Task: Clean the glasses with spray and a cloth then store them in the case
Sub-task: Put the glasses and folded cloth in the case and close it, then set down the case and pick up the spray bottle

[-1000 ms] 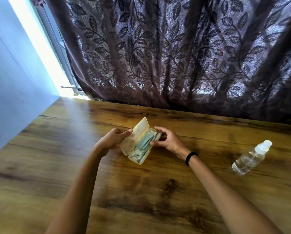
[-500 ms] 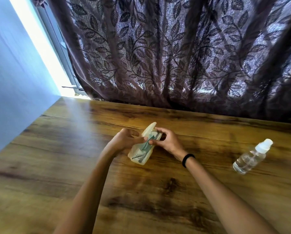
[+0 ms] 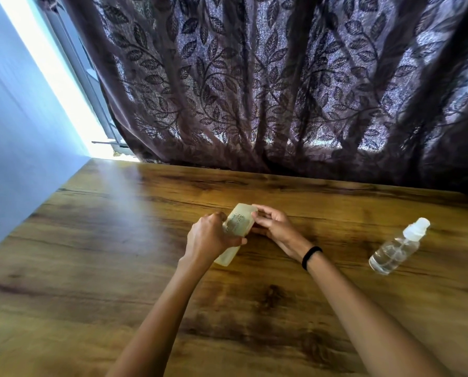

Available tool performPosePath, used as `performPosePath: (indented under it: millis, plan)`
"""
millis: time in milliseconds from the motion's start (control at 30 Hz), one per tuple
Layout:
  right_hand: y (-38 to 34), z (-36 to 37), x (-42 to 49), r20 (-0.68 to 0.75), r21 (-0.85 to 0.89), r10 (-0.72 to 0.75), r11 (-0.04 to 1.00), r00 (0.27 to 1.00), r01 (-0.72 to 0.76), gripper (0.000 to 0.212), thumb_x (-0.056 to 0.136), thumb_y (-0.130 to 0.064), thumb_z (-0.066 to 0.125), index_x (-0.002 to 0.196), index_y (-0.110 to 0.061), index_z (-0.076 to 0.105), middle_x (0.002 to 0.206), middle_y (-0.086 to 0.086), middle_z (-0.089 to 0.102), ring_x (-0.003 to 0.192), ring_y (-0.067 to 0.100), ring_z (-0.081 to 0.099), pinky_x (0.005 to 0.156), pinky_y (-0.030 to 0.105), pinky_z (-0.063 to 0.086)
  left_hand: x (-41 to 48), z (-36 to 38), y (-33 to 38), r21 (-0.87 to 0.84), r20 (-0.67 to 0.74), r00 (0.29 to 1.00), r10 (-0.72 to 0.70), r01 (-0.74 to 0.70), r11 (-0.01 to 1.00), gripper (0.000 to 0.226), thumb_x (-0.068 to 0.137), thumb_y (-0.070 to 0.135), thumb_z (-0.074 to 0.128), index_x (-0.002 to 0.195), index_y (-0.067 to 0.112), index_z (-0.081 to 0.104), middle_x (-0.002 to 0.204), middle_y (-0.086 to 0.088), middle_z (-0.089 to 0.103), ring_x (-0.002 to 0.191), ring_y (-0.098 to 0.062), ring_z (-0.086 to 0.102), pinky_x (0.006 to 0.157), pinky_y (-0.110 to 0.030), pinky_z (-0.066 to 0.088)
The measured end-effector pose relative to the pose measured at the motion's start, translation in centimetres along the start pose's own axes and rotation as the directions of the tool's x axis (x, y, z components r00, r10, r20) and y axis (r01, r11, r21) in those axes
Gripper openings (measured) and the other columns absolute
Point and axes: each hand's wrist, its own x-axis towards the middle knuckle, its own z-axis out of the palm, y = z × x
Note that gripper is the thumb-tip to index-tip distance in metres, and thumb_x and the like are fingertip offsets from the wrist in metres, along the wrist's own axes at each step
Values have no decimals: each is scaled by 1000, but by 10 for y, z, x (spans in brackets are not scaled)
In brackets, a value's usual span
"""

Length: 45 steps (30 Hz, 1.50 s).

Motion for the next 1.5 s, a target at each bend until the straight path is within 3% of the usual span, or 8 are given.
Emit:
performPosePath:
  millis: [267, 433, 600, 700, 867, 1133, 1333, 1500]
  plan:
    - [-8, 10, 0, -135, -247, -28, 969, 990, -6, 44, 69, -30, 79, 106, -19, 58, 111, 4, 62, 103, 19, 59, 89, 37, 52, -16, 6, 15, 102, -104, 994, 23, -12, 995, 71, 66, 55, 73, 122, 19, 50, 111, -4, 60, 97, -22, 59, 68, -31, 48]
    - [-12, 14, 2, -187, -178, 24, 982, 982, -58, 39, 65, -17, 82, 96, -14, 59, 100, 5, 65, 96, 19, 61, 87, 37, 52, -16, 6, 16, 96, -112, 993, 22, -11, 995, 69, 65, 56, 73, 119, 20, 51, 110, -2, 61, 96, -21, 59, 65, -30, 46]
    - [-18, 17, 4, -227, -128, 66, 987, 972, -97, 34, 60, -10, 84, 81, -17, 58, 84, -2, 62, 81, 11, 58, 70, 25, 50, -12, 5, 12, 49, -109, 994, 24, -19, 999, 70, 61, 60, 73, 117, 23, 54, 109, 0, 62, 92, -19, 60, 62, -28, 43]
    - [-20, 18, 4, -237, -91, 95, 989, 967, -120, 35, 60, -7, 84, 86, -11, 61, 85, 0, 62, 75, 5, 55, 56, 16, 42, -11, 4, 11, 28, -112, 994, 8, -5, 1000, 71, 59, 64, 73, 115, 23, 55, 105, 1, 65, 86, -16, 61, 58, -26, 41]
    - [-21, 19, 5, -264, -57, 122, 988, 957, -142, 38, 59, -4, 84, 89, -9, 60, 85, 0, 62, 72, 4, 53, 53, 14, 37, -9, 4, 10, 11, -107, 994, -10, 12, 1000, 70, 56, 66, 72, 111, 25, 56, 100, 4, 66, 80, -12, 57, 55, -24, 38]
    - [-19, 20, 7, -285, -73, 116, 987, 952, -142, 40, 60, -4, 83, 93, -7, 60, 98, 6, 65, 85, 15, 58, 62, 19, 45, -7, 3, 6, 36, -67, 998, -20, 22, 999, 70, 57, 68, 71, 110, 25, 55, 98, 3, 67, 73, -8, 49, 52, -24, 38]
    - [-20, 11, -5, -325, -330, -78, 943, 943, -36, 62, 65, -21, 83, 118, -4, 55, 123, 14, 59, 112, 23, 56, 94, 36, 48, -8, 8, 16, 19, -52, 999, -15, 16, 1000, 77, 57, 74, 65, 108, 18, 57, 92, 0, 68, 71, -13, 58, 53, -25, 44]
    - [-51, -29, -38, -368, -354, -210, 932, 906, 72, 46, 69, -17, 80, 108, -2, 61, 111, 15, 64, 104, 23, 59, 90, 37, 50, 2, -6, 33, 12, -85, 996, 3, -2, 1000, 77, 62, 72, 64, 113, 16, 56, 101, -5, 66, 83, -19, 61, 66, -35, 54]
